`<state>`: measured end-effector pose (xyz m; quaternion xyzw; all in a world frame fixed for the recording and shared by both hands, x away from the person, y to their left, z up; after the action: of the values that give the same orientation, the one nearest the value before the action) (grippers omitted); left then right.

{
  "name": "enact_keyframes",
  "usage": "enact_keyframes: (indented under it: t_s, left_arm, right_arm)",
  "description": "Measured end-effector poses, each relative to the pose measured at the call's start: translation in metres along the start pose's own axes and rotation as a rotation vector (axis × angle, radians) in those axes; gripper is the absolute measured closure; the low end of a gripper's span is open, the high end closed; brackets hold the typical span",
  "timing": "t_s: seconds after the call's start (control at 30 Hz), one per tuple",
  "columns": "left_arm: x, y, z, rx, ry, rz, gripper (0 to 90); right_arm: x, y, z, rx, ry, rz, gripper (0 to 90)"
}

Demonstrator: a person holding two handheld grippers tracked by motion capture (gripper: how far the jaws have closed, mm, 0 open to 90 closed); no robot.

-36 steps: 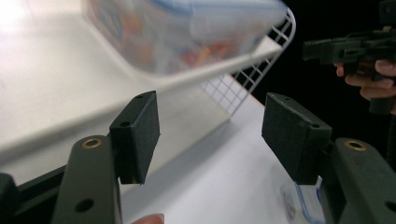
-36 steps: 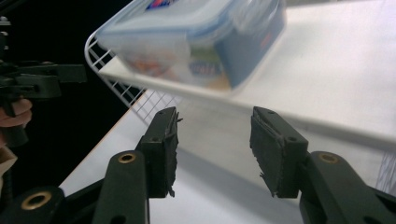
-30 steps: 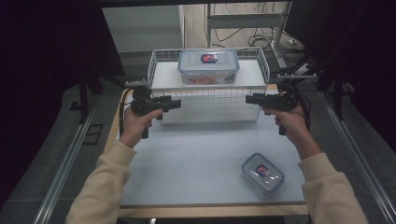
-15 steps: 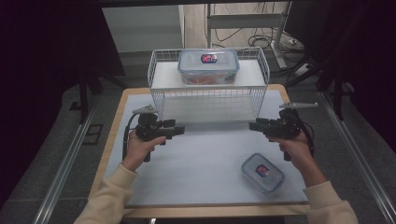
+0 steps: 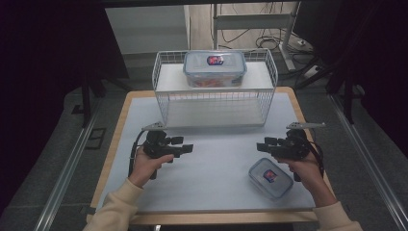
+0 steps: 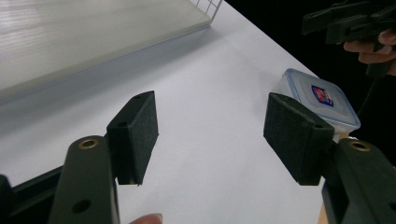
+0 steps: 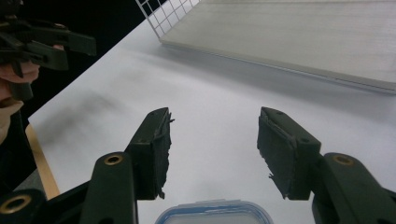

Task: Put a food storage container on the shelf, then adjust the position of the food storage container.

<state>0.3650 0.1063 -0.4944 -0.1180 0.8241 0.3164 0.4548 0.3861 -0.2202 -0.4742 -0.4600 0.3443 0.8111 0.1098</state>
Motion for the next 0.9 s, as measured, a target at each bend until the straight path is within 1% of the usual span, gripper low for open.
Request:
enact_keyframes:
  t_s: [0.03,0.07,0.1,0.13,0.2,0.3,0.4,0.43,0.5,0.53,0.67,0.73,0.77,0.8,0.83,0.9]
  left_arm:
    - [0.004,0.000,-0.002,-0.004,-0.010,0.011,34.6]
    - [0.004,0.000,-0.002,-0.004,-0.010,0.011,34.6]
    - [0.009,0.002,-0.002,-0.017,-0.024,0.020,34.5]
    - [0.009,0.002,-0.002,-0.017,-0.024,0.020,34.3]
    - [0.016,0.005,-0.001,-0.023,-0.013,0.019,34.3]
    - [0.017,0.006,0.000,-0.027,-0.008,0.016,34.0]
    - [0.019,0.004,-0.001,-0.021,-0.008,0.021,33.6]
    - [0.020,0.002,-0.003,-0.015,-0.006,0.023,33.7]
    - [0.022,0.000,-0.004,-0.012,-0.007,0.028,33.2]
    - [0.025,-0.003,-0.005,-0.012,-0.010,0.041,33.2]
    - [0.033,-0.008,-0.005,-0.011,-0.005,0.066,32.8]
    - [0.037,-0.011,-0.005,-0.012,0.000,0.074,32.6]
    - [0.040,-0.012,-0.005,-0.013,0.000,0.080,32.6]
    - [0.042,-0.013,-0.005,-0.013,-0.003,0.085,32.5]
    - [0.043,-0.014,-0.006,-0.015,-0.004,0.091,32.4]
    - [0.046,-0.015,-0.005,-0.022,-0.007,0.101,32.3]
  right_arm:
    - [0.001,0.001,0.002,0.002,0.005,-0.002,43.8]
    - [0.001,0.002,0.003,0.001,0.005,-0.002,43.8]
    - [0.001,0.003,0.003,0.005,0.010,-0.002,43.7]
    - [0.001,0.003,0.003,0.005,0.010,-0.002,43.7]
    - [0.003,0.005,0.005,0.011,0.007,-0.005,43.7]
    - [0.005,0.005,0.008,0.011,0.005,-0.001,43.7]
    - [0.008,0.004,0.011,0.013,0.011,0.005,43.8]
    - [0.014,0.005,0.013,0.020,0.018,0.019,43.8]
    - [0.016,0.006,0.014,0.022,0.020,0.023,43.9]
    - [0.024,0.009,0.015,0.031,0.031,0.036,44.2]
    - [0.034,0.019,0.015,0.047,0.028,0.030,46.0]
    - [0.036,0.024,0.015,0.052,0.026,0.017,48.7]
    - [0.038,0.027,0.015,0.055,0.016,0.011,51.3]
    - [0.040,0.029,0.014,0.063,0.017,0.017,54.3]
    - [0.042,0.032,0.014,0.072,0.026,0.024,58.5]
    - [0.046,0.036,0.017,0.063,0.039,0.033,69.7]
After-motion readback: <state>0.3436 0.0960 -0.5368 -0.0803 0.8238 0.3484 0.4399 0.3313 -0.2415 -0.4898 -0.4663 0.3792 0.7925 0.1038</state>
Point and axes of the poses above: each handheld gripper's, and its own axes: y roughly backward along the jaws, x roughly out of its underside, z roughly to its left, the point moved 7 cm from there along -y, roughly forward along the jaws, and after that the axes turned 5 degrees about -z, right-handed, at the moved point
